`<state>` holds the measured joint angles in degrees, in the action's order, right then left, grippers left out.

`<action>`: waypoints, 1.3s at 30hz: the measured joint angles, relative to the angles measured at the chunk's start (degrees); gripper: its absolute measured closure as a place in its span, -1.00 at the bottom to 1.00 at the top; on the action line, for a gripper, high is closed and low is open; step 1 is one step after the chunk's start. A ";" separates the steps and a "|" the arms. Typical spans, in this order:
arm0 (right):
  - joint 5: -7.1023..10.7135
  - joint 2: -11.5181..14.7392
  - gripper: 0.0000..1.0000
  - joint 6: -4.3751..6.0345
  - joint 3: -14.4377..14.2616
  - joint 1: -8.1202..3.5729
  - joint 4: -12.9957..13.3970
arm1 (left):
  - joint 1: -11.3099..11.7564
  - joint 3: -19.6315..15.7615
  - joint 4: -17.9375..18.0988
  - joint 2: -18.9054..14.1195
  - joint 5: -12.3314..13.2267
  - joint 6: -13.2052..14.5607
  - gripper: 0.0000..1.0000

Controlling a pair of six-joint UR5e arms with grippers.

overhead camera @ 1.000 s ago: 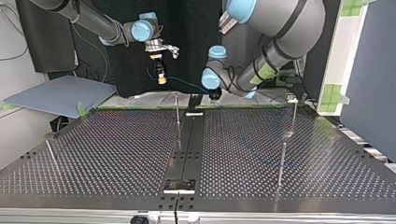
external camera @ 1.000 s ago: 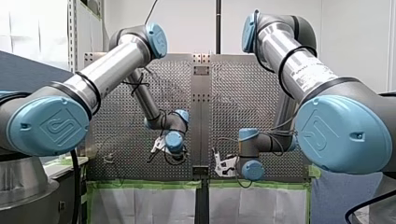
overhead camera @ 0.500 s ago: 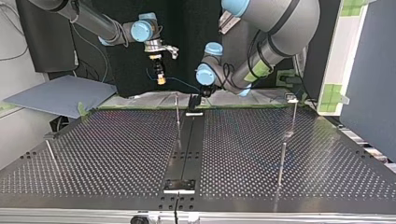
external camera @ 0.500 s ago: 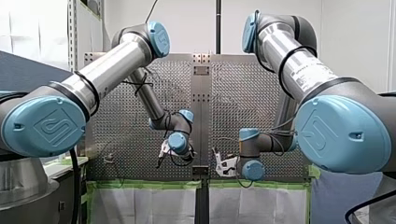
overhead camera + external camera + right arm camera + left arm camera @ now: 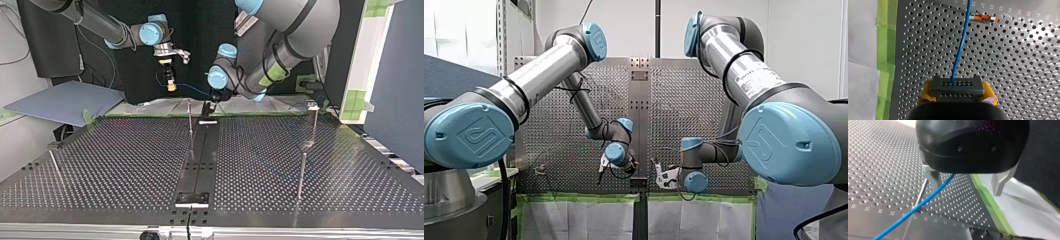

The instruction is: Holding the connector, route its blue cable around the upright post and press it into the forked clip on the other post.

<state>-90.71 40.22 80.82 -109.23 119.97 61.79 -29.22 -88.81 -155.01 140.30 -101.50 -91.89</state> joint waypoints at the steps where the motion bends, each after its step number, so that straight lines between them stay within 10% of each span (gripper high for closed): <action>1: 0.00 0.00 1.00 0.01 0.00 0.01 0.02 | -0.11 0.00 0.11 0.00 0.39 -0.59 -1.00; 16: 0.19 0.00 1.00 0.05 0.04 -0.06 0.09 | -0.93 0.09 5.08 3.54 4.84 -8.27 -1.00; 31: 0.26 0.00 1.00 0.05 0.41 -0.86 -0.11 | -1.12 0.09 10.09 3.60 2.02 -12.49 -1.00; 33: 0.26 0.00 1.00 0.06 0.40 -0.94 -0.14 | -1.12 0.09 10.26 3.60 1.15 -12.40 -0.10; 39: 0.34 -0.01 1.00 0.03 0.43 -1.08 -0.23 | -1.24 0.08 10.85 3.60 -1.12 -11.25 1.00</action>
<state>-90.37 40.22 80.85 -108.80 118.89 61.56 -30.46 -88.74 -144.16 143.90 -102.62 -103.15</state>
